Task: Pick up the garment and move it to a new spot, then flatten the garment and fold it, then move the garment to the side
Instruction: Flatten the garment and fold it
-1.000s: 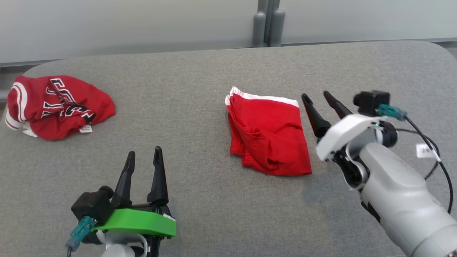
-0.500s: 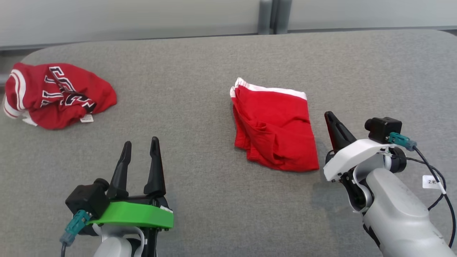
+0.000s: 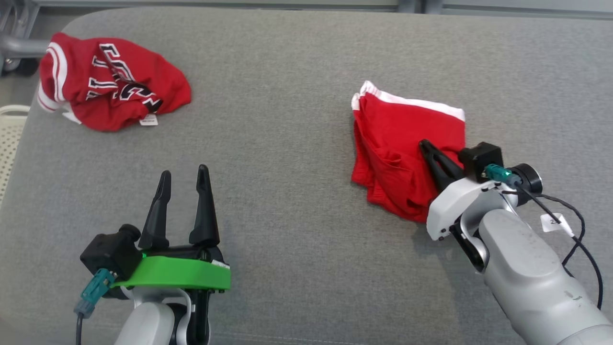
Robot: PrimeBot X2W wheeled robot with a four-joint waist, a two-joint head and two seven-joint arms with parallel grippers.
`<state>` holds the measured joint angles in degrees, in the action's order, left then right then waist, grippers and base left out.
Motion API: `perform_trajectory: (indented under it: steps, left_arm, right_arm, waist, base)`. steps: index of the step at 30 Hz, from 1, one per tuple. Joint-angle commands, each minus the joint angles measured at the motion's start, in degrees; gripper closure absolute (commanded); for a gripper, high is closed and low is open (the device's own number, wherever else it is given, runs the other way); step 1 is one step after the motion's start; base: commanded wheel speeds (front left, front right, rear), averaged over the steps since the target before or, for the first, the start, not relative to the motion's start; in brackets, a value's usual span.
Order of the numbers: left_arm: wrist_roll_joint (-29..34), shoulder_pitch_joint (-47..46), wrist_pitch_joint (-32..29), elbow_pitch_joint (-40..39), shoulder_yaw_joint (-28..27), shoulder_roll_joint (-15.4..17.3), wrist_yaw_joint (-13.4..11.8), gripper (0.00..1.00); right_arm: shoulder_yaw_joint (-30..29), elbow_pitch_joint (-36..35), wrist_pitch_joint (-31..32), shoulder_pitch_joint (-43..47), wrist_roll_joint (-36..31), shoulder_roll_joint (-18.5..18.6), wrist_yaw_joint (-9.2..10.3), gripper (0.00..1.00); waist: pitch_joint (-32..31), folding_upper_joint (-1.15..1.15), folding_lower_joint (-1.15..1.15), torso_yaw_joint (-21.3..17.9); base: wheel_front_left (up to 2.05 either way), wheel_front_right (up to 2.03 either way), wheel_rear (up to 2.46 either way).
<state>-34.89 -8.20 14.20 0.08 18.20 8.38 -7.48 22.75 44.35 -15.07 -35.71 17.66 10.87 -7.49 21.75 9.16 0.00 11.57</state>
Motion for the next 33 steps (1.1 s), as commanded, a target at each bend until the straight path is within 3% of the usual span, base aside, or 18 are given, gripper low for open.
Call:
perform_trajectory:
  steps: [1, 13, 24, 33]
  left_arm:
    - [0.4, -1.2, 0.4, 0.2, 0.0, -0.2, 0.3, 0.0]
    - [0.6, -1.9, 0.7, 1.2, -0.7, -1.1, 1.0, 0.0]
    - [0.8, -2.1, 0.9, 1.7, -1.3, -1.3, 1.3, 0.0]
    - [1.0, -1.3, 1.0, 1.6, -1.9, -0.9, 1.2, 0.0]
  right_arm:
    - [0.5, 0.7, -0.2, -0.4, -2.4, -0.2, 0.0, 1.0]
    - [6.3, 2.3, -0.2, -0.4, -7.8, -4.9, 0.0, 1.0]
    - [11.2, 6.9, -0.1, -1.3, -10.5, -5.1, 0.0, 1.0]
    - [12.1, 1.7, -0.1, -1.4, -13.6, -5.0, 0.01, 1.0]
  waist:
    - [2.2, 0.01, 0.0, 2.6]
    - [3.2, 0.01, 0.0, 3.9]
    - [3.4, 0.01, 0.0, 4.0]
    - [2.2, 0.01, 0.0, 2.4]
  base:
    - [0.0, 0.0, 0.0]
    - [0.0, 0.0, 0.0]
    - [0.0, 0.0, 0.0]
    - [0.0, 0.0, 0.0]
